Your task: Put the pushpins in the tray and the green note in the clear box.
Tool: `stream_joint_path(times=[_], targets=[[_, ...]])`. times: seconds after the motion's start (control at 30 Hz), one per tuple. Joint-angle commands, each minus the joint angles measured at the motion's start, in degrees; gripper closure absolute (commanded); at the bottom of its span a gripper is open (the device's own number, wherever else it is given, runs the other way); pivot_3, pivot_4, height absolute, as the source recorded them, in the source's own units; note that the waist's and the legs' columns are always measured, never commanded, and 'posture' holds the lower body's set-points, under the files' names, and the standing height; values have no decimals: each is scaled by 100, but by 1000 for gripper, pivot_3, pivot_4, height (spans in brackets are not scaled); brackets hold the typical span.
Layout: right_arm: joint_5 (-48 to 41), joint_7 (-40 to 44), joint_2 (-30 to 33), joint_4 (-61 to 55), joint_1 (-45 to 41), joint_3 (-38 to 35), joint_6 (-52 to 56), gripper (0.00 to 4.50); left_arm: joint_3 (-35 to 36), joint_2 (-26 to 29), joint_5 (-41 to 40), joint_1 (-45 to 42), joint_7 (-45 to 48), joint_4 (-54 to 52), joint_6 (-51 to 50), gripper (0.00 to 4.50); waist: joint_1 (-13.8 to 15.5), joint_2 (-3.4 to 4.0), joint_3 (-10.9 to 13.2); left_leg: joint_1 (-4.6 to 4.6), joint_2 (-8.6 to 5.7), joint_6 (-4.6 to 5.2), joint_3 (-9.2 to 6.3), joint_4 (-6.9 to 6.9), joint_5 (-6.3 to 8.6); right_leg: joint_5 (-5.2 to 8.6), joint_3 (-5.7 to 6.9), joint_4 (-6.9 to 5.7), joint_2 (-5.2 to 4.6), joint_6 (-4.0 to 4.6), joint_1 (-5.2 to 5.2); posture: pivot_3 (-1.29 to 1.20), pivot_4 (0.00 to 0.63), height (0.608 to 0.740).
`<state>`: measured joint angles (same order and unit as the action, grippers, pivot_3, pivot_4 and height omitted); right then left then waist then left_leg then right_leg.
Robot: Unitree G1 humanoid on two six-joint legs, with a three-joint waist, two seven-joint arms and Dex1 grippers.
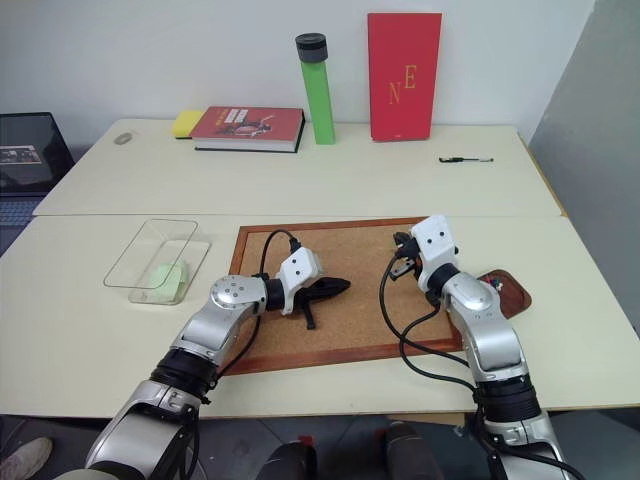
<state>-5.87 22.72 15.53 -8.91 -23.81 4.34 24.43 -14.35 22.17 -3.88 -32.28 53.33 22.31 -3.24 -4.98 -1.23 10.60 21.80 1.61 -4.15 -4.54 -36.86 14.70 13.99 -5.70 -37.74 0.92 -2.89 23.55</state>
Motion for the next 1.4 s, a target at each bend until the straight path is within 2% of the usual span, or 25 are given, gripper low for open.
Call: stream_joint_path(times=[0.03,0.17,0.2,0.27,0.43,0.67,0.7,0.8,1.2,1.4], targets=[[-118,116,101,-496,-201,-31,197,4494,180,168,73,-51,-92,164,-149,4500,0,0,0,0,0,0,0,0,0,0,0,0,0,0,0,0,150,740],[-129,187,133,-642,-260,-28,318,4494,438,274,-97,-276,-111,60,-136,4500,-7,0,2,3,1,0,0,-1,0,0,0,-2,1,0,7,0,150,740],[-139,199,143,-674,-269,-25,346,4500,511,300,-138,-346,-115,43,-97,4106,-12,0,3,4,1,0,0,-1,0,0,0,-3,1,0,8,0,150,740],[-160,223,166,-713,-294,-11,388,4500,685,349,-334,-520,18,-47,-104,3936,6,0,5,18,1,0,-1,1,0,0,1,-7,1,0,23,0,150,740],[-232,327,214,-789,-406,10,529,4500,881,432,-469,-1000,292,-14,141,2796,51,0,5,96,-2,-1,-6,-3,0,-2,11,-2,-3,1,79,0,150,740],[-507,432,246,-1032,-709,-69,1055,4500,766,287,-646,-1465,838,18,64,1461,60,1,7,103,-4,0,-6,0,1,-1,13,8,-6,2,81,0,150,740],[-538,433,252,-1045,-743,-79,1112,4500,758,269,-636,-1509,874,61,74,1136,58,1,7,103,-4,0,-7,0,1,-1,14,8,-6,2,81,0,150,740],[-790,444,254,-1238,-919,-168,1524,4500,648,117,-497,-1786,991,365,340,683,55,1,7,103,-4,0,-8,-4,0,-1,14,5,-5,2,81,0,150,740],[-1231,316,227,-1543,-1281,-231,2242,4500,469,-610,-132,-2704,963,1900,1254,683,46,0,7,103,-5,0,-7,-6,0,-1,13,3,-4,2,81,0,150,740],[-1266,230,196,-1580,-1297,-227,2273,4500,621,-716,-110,-2930,866,2554,1628,1823,35,0,7,103,-5,1,-8,-8,0,-1,13,-2,-3,2,81,0,150,740]])
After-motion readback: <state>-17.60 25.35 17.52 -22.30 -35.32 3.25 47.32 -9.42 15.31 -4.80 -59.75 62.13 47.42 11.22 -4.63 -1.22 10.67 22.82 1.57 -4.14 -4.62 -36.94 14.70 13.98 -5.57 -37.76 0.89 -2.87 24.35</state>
